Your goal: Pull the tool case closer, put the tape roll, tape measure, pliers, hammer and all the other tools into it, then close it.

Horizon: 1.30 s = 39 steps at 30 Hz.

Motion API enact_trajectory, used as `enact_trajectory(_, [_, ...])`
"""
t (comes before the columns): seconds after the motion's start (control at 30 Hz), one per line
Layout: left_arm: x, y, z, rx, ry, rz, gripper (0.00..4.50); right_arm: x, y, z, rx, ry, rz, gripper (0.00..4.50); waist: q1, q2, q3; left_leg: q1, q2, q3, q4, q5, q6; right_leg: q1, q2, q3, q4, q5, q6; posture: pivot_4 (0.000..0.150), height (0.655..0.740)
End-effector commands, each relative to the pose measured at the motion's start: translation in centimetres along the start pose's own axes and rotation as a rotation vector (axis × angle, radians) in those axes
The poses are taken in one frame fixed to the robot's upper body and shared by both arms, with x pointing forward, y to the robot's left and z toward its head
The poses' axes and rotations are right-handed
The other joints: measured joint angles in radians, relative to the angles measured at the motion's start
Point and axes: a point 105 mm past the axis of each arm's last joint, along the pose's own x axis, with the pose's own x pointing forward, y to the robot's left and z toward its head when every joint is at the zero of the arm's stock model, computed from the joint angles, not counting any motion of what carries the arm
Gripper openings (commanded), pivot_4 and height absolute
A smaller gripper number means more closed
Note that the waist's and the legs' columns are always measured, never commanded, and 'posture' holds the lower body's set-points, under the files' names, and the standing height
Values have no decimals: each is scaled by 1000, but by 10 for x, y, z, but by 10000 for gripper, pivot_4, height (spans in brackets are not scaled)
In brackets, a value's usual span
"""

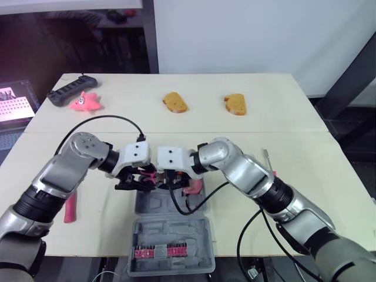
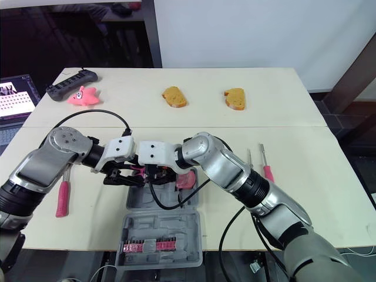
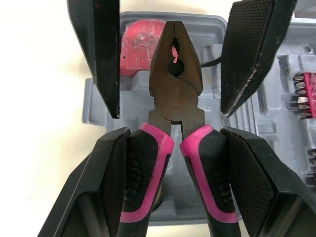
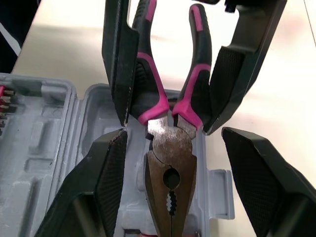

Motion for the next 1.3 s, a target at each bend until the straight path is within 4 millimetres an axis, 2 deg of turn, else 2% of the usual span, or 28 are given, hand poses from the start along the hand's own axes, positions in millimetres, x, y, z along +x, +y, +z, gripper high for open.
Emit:
enact_trajectory(0.03, [-7,3,15,58,-20,21,24202,0,1,6,-19,-20,4,14372,0,0,0,0,0,0,0,0,0,0,0,0,0,0,0,1500,7400])
enact_trajectory(0.07, [-6,3,15,57,-20,21,24202,0,2,6,-18,-20,5,10425,0,0,0,0,0,0,0,0,0,0,0,0,0,0,0,1500,7400])
enact_trajectory(0.73, [-5,3,13,36,-40,37,24202,0,3,4,-14,-23,10,10403,0,0,0,0,0,0,0,0,0,0,0,0,1,0,0,1500,7400])
enact_trajectory(0.8, [-8,7,13,36,-54,58,34643,0,3,2,-15,-16,11,10403,0,0,0,0,0,0,0,0,0,0,0,0,1,0,0,1500,7400])
enact_trajectory(0.87, [-11,9,15,30,-67,75,42809,0,3,-1,-15,-10,13,10403,0,0,0,0,0,0,0,0,0,0,0,0,1,0,0,1500,7400])
enact_trajectory(0.9, [-14,9,15,26,-71,79,45000,-1,3,-2,-14,-5,13,10403,0,0,0,0,0,0,1,0,0,0,0,0,1,0,0,1500,7400])
enact_trajectory(1.1, [-34,4,11,-26,-89,96,45000,-2,4,-9,-8,8,12,10403,-3,0,0,1,0,0,0,0,0,0,0,0,2,0,0,1500,7400])
enact_trajectory(1.3, [-88,-14,-15,-153,-161,216,45000,-15,9,-9,-2,-7,5,10403,-11,0,0,1,0,0,0,0,0,-1,0,0,2,0,0,1500,7400])
